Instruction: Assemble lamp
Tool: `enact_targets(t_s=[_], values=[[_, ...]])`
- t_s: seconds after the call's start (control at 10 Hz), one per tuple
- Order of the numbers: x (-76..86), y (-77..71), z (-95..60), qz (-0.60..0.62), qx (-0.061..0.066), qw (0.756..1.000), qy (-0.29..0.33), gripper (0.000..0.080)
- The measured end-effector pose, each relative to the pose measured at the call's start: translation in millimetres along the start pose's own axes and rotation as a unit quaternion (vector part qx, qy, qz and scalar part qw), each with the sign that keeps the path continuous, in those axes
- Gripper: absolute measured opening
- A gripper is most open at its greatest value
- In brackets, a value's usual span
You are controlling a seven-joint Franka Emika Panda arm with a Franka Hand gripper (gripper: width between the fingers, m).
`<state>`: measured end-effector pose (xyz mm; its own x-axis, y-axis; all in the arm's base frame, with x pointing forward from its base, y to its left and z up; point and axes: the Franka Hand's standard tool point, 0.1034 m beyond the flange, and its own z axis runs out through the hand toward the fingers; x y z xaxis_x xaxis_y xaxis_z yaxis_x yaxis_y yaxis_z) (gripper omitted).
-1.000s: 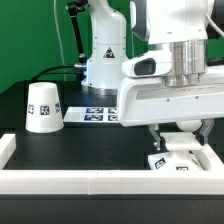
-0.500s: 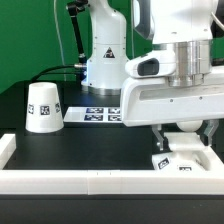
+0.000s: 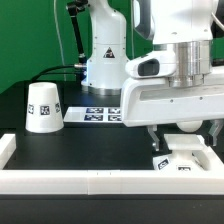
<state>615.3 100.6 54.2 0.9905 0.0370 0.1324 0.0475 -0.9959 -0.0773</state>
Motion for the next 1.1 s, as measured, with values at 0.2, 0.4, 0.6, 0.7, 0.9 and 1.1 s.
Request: enact_targets(t_s=[0.2,0.4,0.6,0.7,0.9,1.1], values=[[-34.4,-2.6,-15.1,0.014,-0.001,1.0,-0.013,0.0699],[-69.2,-9.5,-24.3,0.03,-0.005,0.999,-0.029,0.0699],[-101.4,-17.7,-24.2,0.052,-0.009,0.998,-0.039,0.0699],[-112.8,-23.8,-21.0,0.058,-0.01,0.997,-0.041,0.0699],[-129.6,-30.3,-13.5,0.048,-0.011,0.998,-0.04,0.0699],[-128.4,-30.0,-14.0,0.048,-0.01,0.998,-0.039,0.0699]])
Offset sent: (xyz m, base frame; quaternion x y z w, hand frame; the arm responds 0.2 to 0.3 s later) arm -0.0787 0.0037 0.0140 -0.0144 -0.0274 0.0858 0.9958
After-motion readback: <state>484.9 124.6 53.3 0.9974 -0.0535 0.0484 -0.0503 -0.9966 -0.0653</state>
